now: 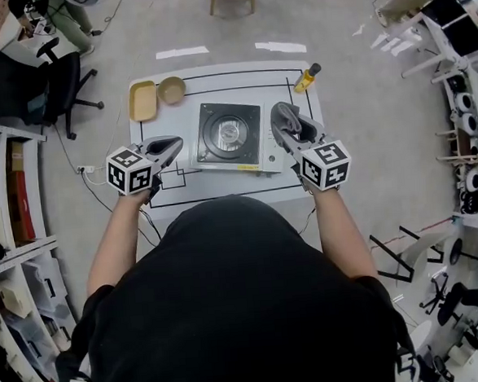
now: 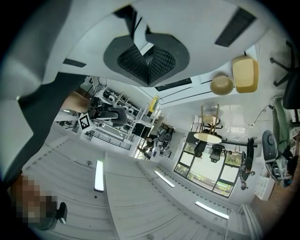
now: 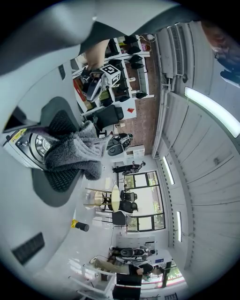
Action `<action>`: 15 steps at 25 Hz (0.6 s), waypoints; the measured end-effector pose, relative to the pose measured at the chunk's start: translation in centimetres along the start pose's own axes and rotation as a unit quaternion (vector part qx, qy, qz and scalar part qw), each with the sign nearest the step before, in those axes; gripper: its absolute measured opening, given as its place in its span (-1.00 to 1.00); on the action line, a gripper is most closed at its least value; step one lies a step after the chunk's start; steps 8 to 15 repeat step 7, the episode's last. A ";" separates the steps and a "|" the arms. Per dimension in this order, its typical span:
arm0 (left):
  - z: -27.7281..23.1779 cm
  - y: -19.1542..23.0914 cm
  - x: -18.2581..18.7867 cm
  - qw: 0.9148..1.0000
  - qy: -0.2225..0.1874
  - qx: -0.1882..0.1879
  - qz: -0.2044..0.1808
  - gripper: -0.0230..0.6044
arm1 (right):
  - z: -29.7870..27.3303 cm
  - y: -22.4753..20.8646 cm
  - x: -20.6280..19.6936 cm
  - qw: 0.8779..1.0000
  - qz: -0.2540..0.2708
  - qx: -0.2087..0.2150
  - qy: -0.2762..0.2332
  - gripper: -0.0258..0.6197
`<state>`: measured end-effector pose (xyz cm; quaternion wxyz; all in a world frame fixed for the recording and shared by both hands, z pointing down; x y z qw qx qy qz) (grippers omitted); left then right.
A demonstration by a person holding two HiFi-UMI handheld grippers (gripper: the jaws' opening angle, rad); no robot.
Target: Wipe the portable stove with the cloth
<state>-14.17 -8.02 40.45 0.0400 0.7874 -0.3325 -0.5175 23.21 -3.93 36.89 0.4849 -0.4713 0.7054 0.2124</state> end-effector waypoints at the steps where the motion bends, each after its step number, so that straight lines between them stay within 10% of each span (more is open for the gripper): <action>1: 0.0 -0.1 0.1 1.000 -0.001 0.000 0.000 -0.85 | 0.1 -0.1 0.2 1.000 0.000 0.000 -0.002 -0.30; 15: -0.1 -0.5 0.1 1.000 -0.002 0.002 -0.001 -0.85 | 0.6 0.0 0.4 1.000 -0.005 0.003 -0.005 -0.30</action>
Point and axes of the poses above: the fingertips, and each gripper's own axes: z backward along the fingers, y to its left, x out of its top, the point moved 10 cm from there along z, backward along the fingers, and after that the axes turned 1 degree about -x, right-handed, at the moved point
